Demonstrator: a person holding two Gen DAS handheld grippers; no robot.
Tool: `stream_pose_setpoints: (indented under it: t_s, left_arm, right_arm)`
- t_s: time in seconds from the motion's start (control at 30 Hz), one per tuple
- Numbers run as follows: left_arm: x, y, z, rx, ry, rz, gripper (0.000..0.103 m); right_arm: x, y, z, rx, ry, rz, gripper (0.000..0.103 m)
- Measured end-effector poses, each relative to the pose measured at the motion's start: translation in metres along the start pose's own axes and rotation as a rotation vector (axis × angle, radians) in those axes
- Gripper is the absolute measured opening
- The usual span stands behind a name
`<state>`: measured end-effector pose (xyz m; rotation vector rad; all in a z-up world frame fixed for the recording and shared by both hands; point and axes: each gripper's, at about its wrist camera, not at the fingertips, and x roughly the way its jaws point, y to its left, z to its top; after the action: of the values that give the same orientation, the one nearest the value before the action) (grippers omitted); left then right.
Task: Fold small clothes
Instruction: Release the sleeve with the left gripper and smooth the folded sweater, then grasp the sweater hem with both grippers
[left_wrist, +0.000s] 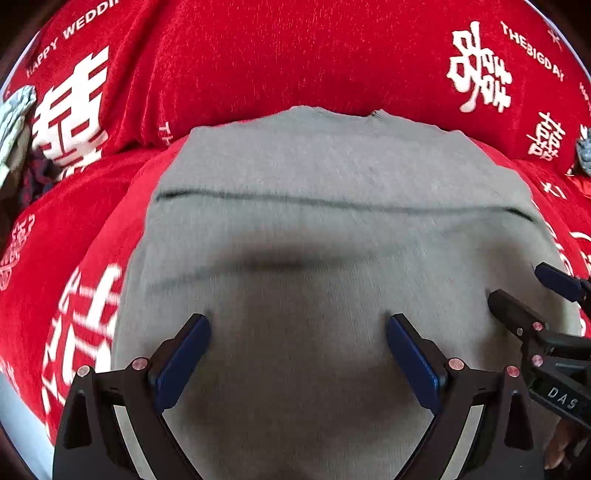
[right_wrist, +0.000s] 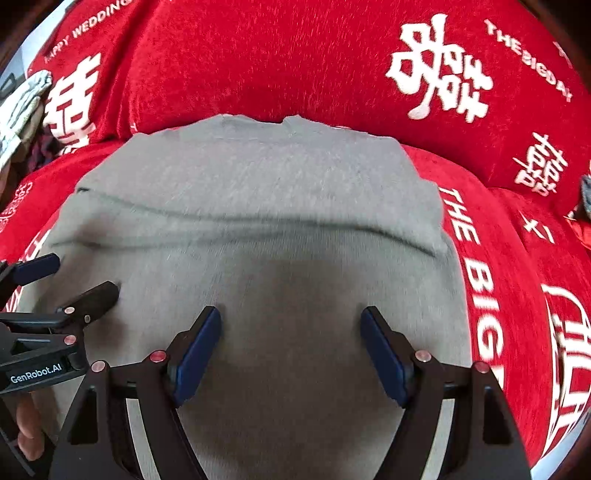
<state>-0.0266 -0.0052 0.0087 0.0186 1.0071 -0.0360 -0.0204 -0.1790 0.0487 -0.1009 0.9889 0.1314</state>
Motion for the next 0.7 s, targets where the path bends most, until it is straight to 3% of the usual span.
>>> stream_pose_setpoints:
  t_s: [0.17, 0.37, 0.47, 0.6, 0.7]
  left_arm:
    - [-0.020, 0.008, -0.038, 0.027, -0.023, -0.017, 0.103]
    - [-0.038, 0.016, -0.081, 0.031, -0.026, -0.020, 0.103]
    - [-0.047, 0.011, -0.091, 0.045, -0.022, 0.001, 0.102]
    - [-0.062, -0.001, -0.091, 0.073, -0.077, -0.035, 0.102]
    - [-0.047, -0.013, -0.097, 0.132, -0.042, 0.016, 0.103]
  right_arm:
    - [-0.035, -0.002, -0.055, -0.064, -0.096, 0.002, 0.081]
    - [-0.061, -0.006, -0.105, -0.090, -0.109, -0.005, 0.086]
    - [-0.068, -0.003, -0.110, -0.104, -0.068, -0.020, 0.087]
    - [-0.073, 0.005, -0.102, -0.080, -0.069, 0.050, 0.087]
    - [-0.064, 0.028, -0.099, -0.151, -0.062, 0.053, 0.087]
